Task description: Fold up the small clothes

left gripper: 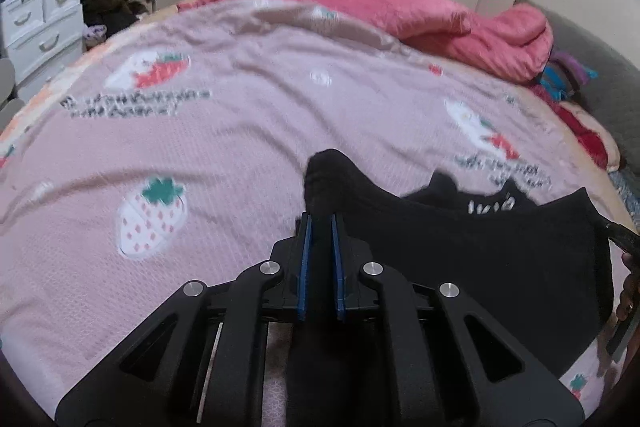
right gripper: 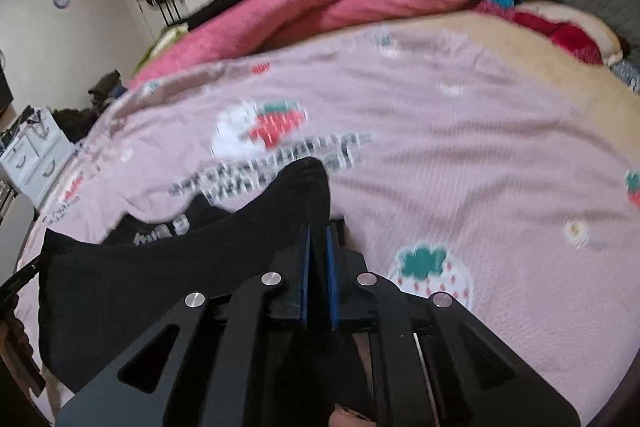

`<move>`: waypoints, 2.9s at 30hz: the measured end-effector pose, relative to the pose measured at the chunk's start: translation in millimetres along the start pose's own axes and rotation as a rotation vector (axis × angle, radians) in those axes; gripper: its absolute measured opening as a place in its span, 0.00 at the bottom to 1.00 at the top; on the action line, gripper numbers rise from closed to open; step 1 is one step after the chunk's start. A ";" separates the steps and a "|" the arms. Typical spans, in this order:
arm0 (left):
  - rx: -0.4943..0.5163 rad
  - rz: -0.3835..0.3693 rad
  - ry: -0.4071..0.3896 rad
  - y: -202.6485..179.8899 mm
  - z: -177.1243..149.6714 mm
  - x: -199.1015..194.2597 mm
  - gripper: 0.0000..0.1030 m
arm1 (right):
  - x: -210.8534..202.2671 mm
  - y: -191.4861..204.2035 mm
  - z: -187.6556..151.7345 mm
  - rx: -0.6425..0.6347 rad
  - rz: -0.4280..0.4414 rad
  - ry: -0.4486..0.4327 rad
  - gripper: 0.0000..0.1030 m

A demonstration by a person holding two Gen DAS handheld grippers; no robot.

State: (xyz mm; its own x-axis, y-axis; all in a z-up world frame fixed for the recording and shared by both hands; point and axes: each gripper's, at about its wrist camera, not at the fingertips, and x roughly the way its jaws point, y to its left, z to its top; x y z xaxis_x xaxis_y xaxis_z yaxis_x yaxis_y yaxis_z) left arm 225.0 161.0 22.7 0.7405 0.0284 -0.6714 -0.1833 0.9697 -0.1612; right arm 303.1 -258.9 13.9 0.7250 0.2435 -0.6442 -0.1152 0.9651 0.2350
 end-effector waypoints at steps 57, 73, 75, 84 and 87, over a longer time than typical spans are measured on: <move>0.124 -0.016 0.048 -47.7 -57.5 -54.6 0.43 | -72.5 38.8 -90.6 -0.183 -0.007 0.025 0.47; 0.102 -0.032 0.197 -53.5 -113.1 -49.6 0.53 | -50.4 49.5 -121.7 -0.189 -0.006 0.173 0.53; 0.102 -0.033 0.198 -53.7 -113.7 -48.4 0.53 | -49.5 47.1 -123.0 -0.176 0.004 0.178 0.53; 0.086 -0.064 0.187 -52.9 -110.9 -52.8 0.59 | -58.3 50.0 -122.8 -0.188 0.033 0.135 0.64; 0.086 -0.076 0.175 -54.2 -109.9 -57.0 0.65 | -62.8 50.6 -120.8 -0.184 0.046 0.111 0.73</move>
State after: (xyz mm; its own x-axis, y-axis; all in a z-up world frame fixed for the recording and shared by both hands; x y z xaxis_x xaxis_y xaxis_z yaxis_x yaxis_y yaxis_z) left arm 121.6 80.1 -9.8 0.6253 -0.0804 -0.7762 -0.0703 0.9848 -0.1586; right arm 169.6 -213.8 -21.7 0.6384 0.2871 -0.7141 -0.2758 0.9516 0.1360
